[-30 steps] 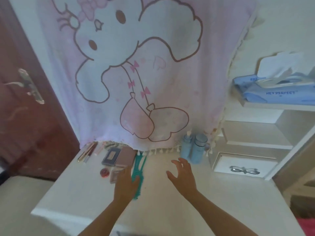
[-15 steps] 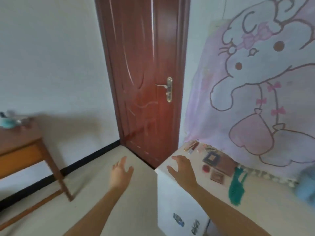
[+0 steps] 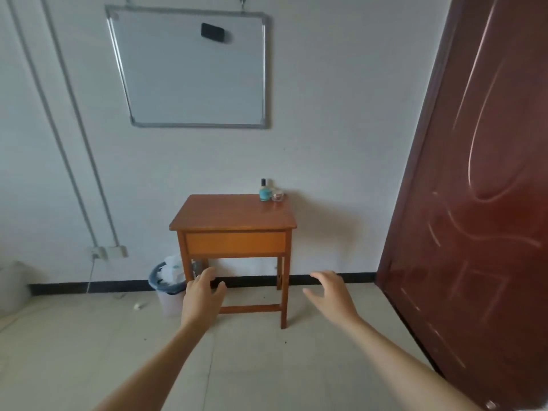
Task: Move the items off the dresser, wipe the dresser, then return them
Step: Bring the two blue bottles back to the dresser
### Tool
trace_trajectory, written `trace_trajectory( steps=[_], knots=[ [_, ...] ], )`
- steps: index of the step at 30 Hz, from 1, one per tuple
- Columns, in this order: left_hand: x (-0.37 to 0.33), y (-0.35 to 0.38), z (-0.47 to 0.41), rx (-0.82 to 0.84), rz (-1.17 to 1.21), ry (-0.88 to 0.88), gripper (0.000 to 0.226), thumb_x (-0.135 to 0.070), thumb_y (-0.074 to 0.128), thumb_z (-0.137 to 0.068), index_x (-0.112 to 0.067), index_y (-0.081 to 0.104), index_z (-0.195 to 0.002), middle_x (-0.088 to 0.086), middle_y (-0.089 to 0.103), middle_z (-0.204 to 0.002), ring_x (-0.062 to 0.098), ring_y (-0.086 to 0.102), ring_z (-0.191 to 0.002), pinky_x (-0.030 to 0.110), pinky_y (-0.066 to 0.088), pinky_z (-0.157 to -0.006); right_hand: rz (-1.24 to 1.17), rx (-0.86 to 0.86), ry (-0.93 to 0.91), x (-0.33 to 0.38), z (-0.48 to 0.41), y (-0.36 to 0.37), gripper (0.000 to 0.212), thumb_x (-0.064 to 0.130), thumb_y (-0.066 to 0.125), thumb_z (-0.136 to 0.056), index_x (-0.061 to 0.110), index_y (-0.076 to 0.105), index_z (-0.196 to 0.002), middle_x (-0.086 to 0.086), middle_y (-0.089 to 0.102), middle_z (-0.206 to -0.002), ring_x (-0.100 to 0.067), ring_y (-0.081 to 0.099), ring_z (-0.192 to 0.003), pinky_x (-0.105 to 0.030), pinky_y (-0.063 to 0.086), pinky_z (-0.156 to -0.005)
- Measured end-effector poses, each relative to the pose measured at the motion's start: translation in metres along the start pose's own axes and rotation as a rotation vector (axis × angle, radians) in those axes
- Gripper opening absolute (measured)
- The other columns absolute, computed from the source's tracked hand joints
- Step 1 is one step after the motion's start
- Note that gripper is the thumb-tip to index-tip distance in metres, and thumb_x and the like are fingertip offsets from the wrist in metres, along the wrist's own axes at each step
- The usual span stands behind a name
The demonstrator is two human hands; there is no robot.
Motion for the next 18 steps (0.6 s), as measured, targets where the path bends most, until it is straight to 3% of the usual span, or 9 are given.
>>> trace_trajectory(
  steps=[5,9,18],
  knots=[
    [0.013,0.017,-0.04,-0.017,0.019,-0.019,0.033,-0.021,0.051,-0.089,-0.018,0.053,-0.121,0.007,0.063,-0.11,0.025,0.058,-0.102,0.044,0.053,-0.087,-0.043,0.015,-0.004,-0.013,-0.06,0.023,0.041,0.031,0.057,-0.09,0.012,0.051,-0.126,-0.004,0.052,-0.125,-0.015,0.045,-0.118,-0.014,0.032,-0.089],
    [0.007,0.042,-0.088,-0.049,0.007,-0.024,0.032,-0.019,0.053,-0.089,-0.016,0.053,-0.121,0.005,0.062,-0.112,0.023,0.057,-0.104,0.043,0.051,-0.09,-0.091,0.026,-0.005,-0.042,-0.116,0.036,0.043,0.034,0.057,-0.089,0.014,0.05,-0.127,-0.003,0.051,-0.128,-0.015,0.043,-0.121,-0.02,0.036,-0.092],
    [-0.022,0.124,-0.174,-0.073,0.061,-0.143,0.038,-0.018,0.051,-0.091,-0.016,0.046,-0.129,0.002,0.059,-0.113,0.023,0.058,-0.101,0.04,0.051,-0.089,-0.079,0.143,-0.095,-0.099,-0.239,0.049,0.041,0.035,0.057,-0.089,0.019,0.051,-0.126,0.004,0.049,-0.128,-0.009,0.042,-0.12,-0.014,0.031,-0.091]
  ],
)
Point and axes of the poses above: each hand's wrist, its own z-axis away from the middle knuckle, its own y-axis out of the palm, x = y × z, the point moved 2 cm from there along -z, towards the middle knuckle
